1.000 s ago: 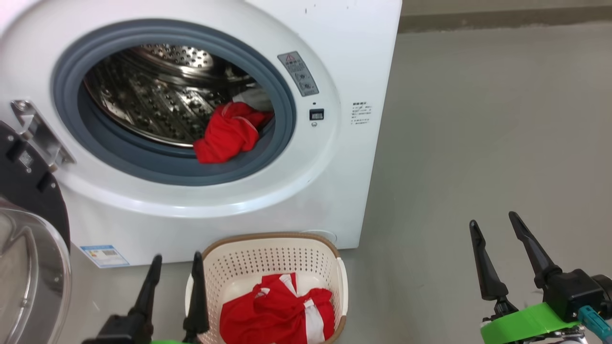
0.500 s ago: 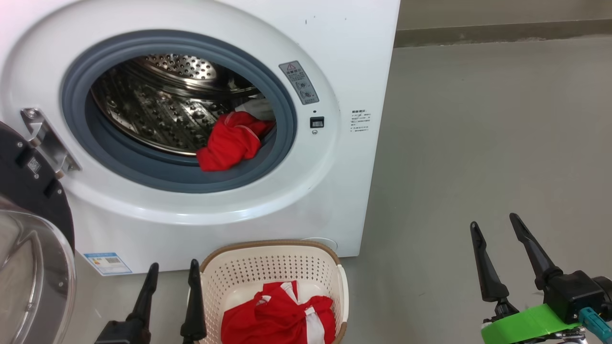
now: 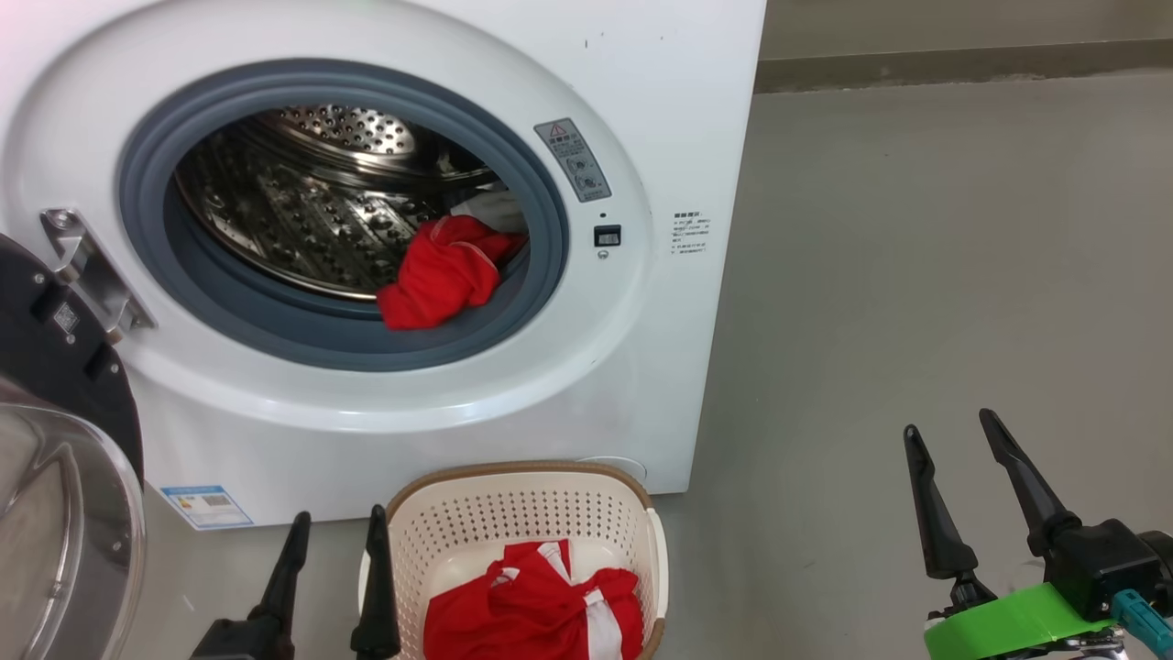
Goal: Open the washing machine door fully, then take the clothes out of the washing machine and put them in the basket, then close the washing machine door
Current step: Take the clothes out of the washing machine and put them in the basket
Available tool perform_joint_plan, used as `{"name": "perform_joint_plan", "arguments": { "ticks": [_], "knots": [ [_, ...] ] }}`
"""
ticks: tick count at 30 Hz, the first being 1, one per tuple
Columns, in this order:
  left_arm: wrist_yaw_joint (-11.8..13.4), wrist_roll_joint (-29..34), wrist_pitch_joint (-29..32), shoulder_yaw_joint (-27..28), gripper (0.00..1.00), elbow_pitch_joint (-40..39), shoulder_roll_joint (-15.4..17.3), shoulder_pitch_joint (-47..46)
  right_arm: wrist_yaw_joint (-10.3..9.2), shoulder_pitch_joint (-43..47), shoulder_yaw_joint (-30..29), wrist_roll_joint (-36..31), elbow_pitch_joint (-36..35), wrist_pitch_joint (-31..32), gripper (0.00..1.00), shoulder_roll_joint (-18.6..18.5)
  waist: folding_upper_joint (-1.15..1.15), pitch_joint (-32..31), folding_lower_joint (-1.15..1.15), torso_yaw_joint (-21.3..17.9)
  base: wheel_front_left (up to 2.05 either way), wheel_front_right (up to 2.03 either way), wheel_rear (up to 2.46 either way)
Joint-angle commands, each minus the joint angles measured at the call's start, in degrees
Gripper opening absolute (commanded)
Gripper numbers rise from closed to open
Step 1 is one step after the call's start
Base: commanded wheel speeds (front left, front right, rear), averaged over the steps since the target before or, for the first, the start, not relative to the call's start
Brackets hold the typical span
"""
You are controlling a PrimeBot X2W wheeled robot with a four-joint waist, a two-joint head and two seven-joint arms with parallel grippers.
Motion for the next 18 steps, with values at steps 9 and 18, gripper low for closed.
{"name": "perform_joint_plan", "arguments": {
  "ticks": [9,18],
  "knots": [
    [0.75,-0.92,-0.52,1.36,1.00,-0.67,0.45,-1.61,0.26,-0.32,0.84,-0.10,-1.41,-0.36,1.00,-0.48,0.00,0.49,0.00,0.46,0.00,0.00,0.00],
    [0.52,-1.01,-0.53,1.26,1.00,0.02,0.81,-6.15,0.26,-1.68,1.26,0.07,-2.18,-0.36,1.00,-0.48,0.00,3.75,0.00,0.96,0.00,0.00,0.00]
  ]
}}
